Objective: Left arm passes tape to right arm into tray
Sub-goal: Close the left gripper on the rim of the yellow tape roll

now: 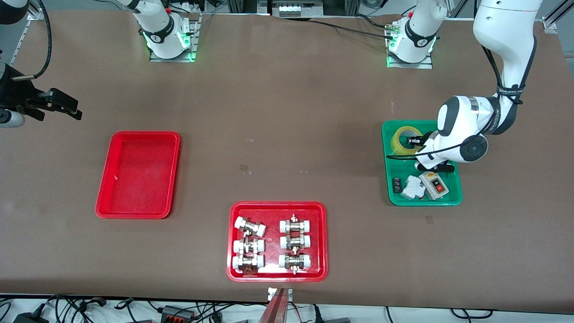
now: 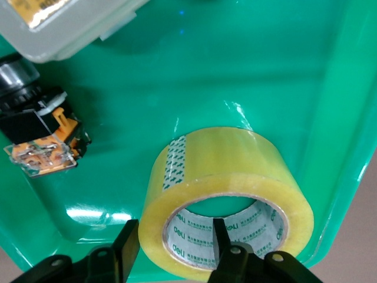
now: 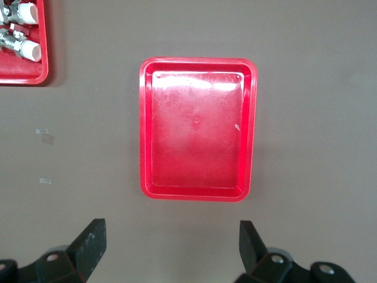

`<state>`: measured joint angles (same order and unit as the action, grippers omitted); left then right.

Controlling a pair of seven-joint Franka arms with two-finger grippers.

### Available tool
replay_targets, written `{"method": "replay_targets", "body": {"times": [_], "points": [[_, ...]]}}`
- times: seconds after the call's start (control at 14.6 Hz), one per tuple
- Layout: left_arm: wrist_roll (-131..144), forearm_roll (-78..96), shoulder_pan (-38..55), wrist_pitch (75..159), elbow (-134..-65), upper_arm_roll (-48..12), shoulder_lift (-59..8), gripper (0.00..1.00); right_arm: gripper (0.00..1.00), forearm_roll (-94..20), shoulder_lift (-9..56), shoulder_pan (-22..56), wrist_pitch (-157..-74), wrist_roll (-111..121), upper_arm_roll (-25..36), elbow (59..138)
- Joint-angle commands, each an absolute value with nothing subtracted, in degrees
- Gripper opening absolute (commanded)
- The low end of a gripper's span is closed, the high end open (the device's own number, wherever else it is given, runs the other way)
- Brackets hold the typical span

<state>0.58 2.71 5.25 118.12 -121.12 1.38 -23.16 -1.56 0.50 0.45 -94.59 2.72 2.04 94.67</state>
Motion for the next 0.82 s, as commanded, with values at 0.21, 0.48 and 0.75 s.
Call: {"method": "replay_targets", "body": {"times": [0.21, 0.48, 0.75], "points": [[-0.26, 4.04, 4.66, 121.99, -124.27, 1.49, -21.45, 0.12, 1.00, -0.97, -0.09, 0.26, -94.22, 2.99, 1.85, 95.45], [-0.52, 4.04, 3.16, 120.68, -123.40, 1.41, -18.90, 0.01, 1.00, -0.97, -0.09, 0.18, -94.13, 2.99, 1.85, 95.71], [-0.53, 4.39, 3.34, 109.71, -114.37, 0.44, -13.72, 0.01, 1.00, -0.97, 0.09, 0.18, -93.96, 2.99, 1.85, 95.71]]}}
